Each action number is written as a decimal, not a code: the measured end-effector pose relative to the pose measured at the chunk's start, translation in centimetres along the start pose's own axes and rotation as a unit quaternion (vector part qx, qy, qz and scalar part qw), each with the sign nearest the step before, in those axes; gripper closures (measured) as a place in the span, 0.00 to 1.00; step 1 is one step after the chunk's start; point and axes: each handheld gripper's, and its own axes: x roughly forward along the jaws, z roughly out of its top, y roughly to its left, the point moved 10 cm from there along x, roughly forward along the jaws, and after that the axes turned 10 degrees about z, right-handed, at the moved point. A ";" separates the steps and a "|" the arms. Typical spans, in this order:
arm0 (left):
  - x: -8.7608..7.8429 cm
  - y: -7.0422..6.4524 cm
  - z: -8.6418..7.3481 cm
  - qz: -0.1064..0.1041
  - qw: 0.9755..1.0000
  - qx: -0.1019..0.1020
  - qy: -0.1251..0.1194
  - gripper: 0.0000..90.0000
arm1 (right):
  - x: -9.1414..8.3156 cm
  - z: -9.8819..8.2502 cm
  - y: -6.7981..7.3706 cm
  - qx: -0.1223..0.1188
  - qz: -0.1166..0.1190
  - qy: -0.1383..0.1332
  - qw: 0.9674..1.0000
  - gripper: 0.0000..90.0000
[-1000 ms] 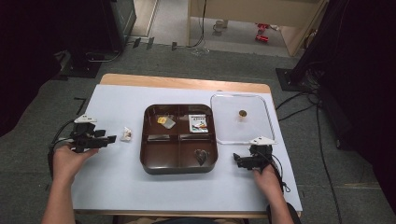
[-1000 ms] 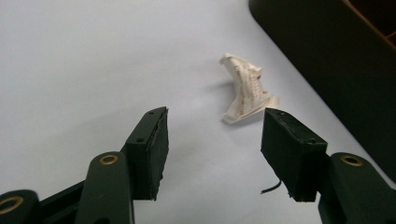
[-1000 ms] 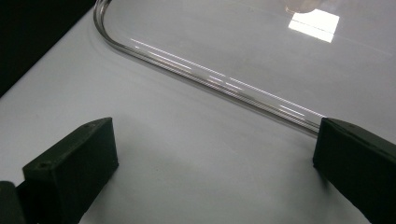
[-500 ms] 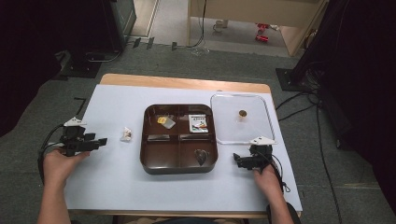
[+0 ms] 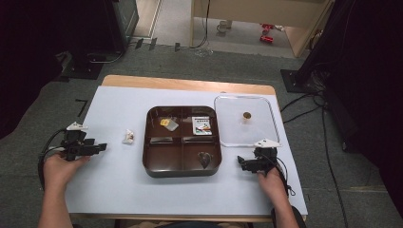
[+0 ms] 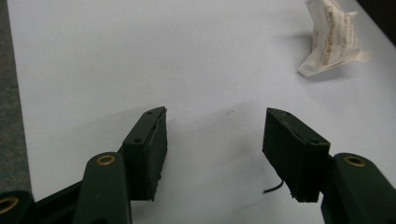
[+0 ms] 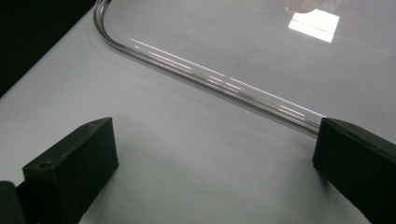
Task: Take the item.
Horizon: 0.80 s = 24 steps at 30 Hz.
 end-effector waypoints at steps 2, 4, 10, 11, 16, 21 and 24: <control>0.0 -0.2 -0.2 0.009 1.000 0.021 -0.012 0.44 | 0.0 0.0 0.0 0.000 0.000 0.000 1.000 0.00; 0.1 -0.5 -0.5 0.015 0.999 0.045 -0.025 0.40 | 0.0 0.0 0.0 0.000 0.000 0.000 1.000 0.00; 0.2 -0.7 -0.7 0.018 0.997 0.047 -0.053 0.35 | 0.0 0.0 0.0 0.000 0.000 0.000 1.000 0.00; 0.2 -0.7 -0.8 0.019 0.997 0.045 -0.059 0.35 | 0.0 0.0 0.0 0.000 0.000 0.000 1.000 0.00; 0.2 -0.8 -0.9 0.021 0.996 0.040 -0.076 0.34 | 0.0 0.0 0.0 0.000 0.000 0.000 1.000 0.00; 0.2 -0.8 -1.0 0.027 0.995 0.037 -0.085 0.33 | 0.0 0.0 0.0 0.000 0.000 0.000 1.000 0.00; 0.2 -0.8 -1.0 0.027 0.995 0.037 -0.085 0.33 | 0.0 0.0 0.0 0.000 0.000 0.000 1.000 0.00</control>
